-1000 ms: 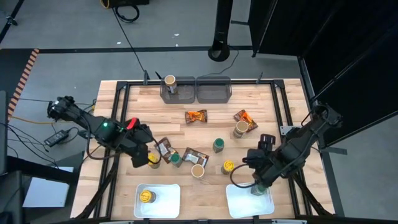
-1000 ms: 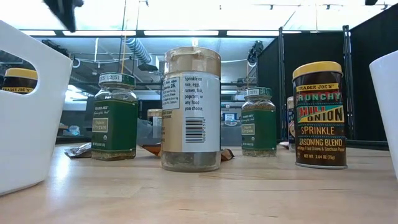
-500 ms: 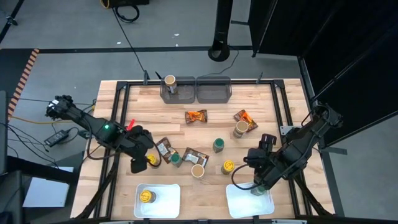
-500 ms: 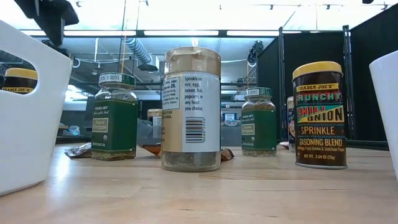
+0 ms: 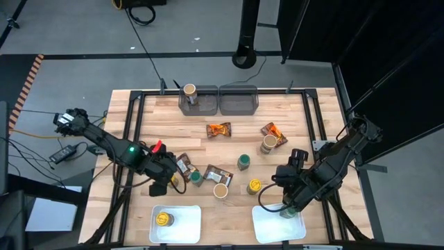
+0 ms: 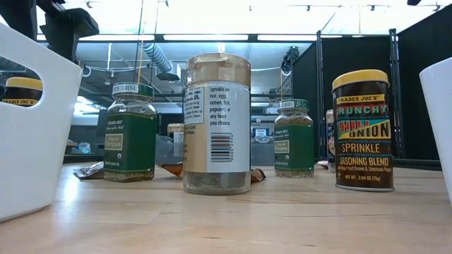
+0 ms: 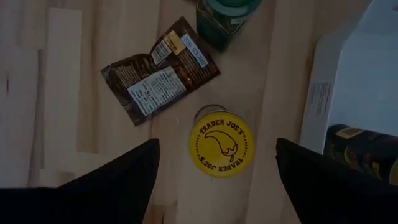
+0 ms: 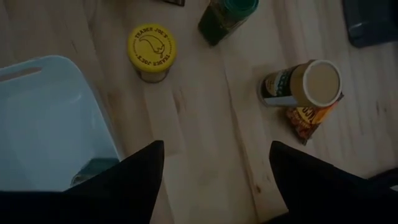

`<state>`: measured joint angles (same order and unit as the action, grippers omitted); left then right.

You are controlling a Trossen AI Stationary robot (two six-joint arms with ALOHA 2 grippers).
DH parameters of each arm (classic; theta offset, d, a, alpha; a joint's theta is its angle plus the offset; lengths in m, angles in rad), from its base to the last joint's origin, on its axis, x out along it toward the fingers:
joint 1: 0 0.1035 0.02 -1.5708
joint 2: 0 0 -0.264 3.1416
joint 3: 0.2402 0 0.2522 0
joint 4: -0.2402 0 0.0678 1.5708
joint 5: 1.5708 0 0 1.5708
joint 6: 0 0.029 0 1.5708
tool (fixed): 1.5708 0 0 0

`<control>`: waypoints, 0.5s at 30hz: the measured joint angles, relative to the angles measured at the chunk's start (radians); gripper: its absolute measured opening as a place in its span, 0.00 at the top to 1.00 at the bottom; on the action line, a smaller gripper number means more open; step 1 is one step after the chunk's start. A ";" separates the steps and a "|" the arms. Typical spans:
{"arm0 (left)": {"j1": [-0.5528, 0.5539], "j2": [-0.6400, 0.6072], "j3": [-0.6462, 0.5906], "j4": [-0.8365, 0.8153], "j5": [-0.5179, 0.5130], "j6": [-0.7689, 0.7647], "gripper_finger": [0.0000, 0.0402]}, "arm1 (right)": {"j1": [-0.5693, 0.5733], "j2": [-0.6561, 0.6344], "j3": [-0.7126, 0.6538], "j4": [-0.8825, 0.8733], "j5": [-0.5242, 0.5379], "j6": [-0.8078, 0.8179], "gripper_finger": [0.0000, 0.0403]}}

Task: Sort spices by type
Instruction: Put the right yellow seasoning bottle into the left white bin

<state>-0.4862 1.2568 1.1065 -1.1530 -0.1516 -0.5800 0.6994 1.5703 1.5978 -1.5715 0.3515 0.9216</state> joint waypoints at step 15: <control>-0.020 0.000 -0.103 0.085 0.060 -0.029 0.20 | 0.000 0.000 -0.052 0.001 -0.005 -0.004 0.27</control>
<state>-0.5062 1.2568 1.0031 -1.0683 -0.0914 -0.6095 0.6994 1.5703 1.5459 -1.5709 0.3466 0.9176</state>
